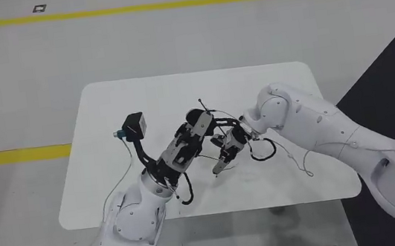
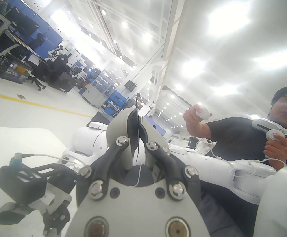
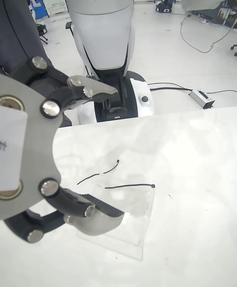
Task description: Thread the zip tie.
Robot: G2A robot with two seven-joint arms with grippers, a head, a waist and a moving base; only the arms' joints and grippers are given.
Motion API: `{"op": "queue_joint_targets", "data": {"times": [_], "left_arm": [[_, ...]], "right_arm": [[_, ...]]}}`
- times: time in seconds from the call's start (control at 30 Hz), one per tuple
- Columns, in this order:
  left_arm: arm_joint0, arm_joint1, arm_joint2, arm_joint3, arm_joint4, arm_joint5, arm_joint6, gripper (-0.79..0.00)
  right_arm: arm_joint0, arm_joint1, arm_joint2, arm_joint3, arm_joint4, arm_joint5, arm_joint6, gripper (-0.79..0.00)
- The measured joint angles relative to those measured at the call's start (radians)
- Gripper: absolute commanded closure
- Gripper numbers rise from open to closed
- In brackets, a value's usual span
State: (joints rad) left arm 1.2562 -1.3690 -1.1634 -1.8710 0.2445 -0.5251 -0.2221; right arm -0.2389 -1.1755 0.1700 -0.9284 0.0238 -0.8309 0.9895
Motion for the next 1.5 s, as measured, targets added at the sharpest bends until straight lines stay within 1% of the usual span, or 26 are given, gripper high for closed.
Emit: {"op": "queue_joint_targets", "data": {"times": [0.1,0.27,0.3,0.33,0.43,0.47,0.53,0.67,0.73,0.87,1.17,1.27,1.3,1.4,1.5], "left_arm": [[0.000,0.000,0.000,0.000,0.000,0.000,0.000,0.000],[0.000,0.000,0.000,0.000,0.000,0.000,0.000,0.000],[0.000,0.000,0.000,0.000,0.000,0.000,0.000,0.000],[0.000,0.000,0.000,0.000,0.000,0.000,0.000,0.000],[0.000,0.000,0.000,0.000,0.000,0.000,0.000,0.000],[0.000,0.000,0.000,0.000,0.000,0.000,0.000,0.000],[0.000,0.000,0.000,0.000,0.000,0.000,0.000,0.000],[0.000,0.000,0.000,0.000,0.000,0.000,0.000,0.000],[0.000,0.000,0.000,0.000,0.000,0.000,0.000,0.000],[0.000,0.000,0.000,0.000,0.000,0.000,0.000,0.000],[0.000,0.000,0.000,0.000,0.000,0.000,0.000,0.000],[0.000,0.000,0.000,0.000,0.000,0.000,0.000,0.000],[0.000,0.000,0.000,0.000,0.000,0.000,0.000,0.000],[0.000,0.000,0.000,0.000,0.000,0.000,0.000,0.000],[0.000,0.000,0.000,0.000,0.000,0.000,0.000,0.000]], "right_arm": [[-0.003,-0.023,0.000,0.041,-0.036,0.006,0.006,-0.785],[-0.011,-0.063,0.000,0.106,-0.072,-0.032,-0.032,-0.785],[-0.013,-0.070,0.000,0.116,-0.082,-0.039,-0.039,-0.776],[-0.015,-0.077,0.000,0.127,-0.092,-0.047,-0.047,-0.736],[-0.026,-0.101,0.000,0.170,-0.115,-0.072,-0.072,-0.702],[-0.030,-0.110,0.000,0.188,-0.116,-0.077,-0.077,-0.671],[-0.032,-0.126,0.000,0.212,-0.115,-0.082,-0.082,-0.643],[-0.031,-0.154,0.000,0.262,-0.116,-0.095,-0.095,-0.628],[-0.027,-0.165,0.000,0.279,-0.120,-0.100,-0.100,-0.597],[-0.023,-0.184,0.000,0.312,-0.128,-0.108,-0.108,-0.597],[-0.025,-0.218,0.000,0.357,-0.146,-0.115,-0.115,-0.539],[-0.025,-0.227,0.000,0.368,-0.152,-0.116,-0.116,-0.496],[-0.024,-0.230,0.000,0.373,-0.153,-0.116,-0.116,-0.496],[-0.026,-0.239,0.000,0.384,-0.154,-0.115,-0.115,-0.406],[-0.026,-0.246,0.000,0.394,-0.157,-0.114,-0.114,-0.391]]}}
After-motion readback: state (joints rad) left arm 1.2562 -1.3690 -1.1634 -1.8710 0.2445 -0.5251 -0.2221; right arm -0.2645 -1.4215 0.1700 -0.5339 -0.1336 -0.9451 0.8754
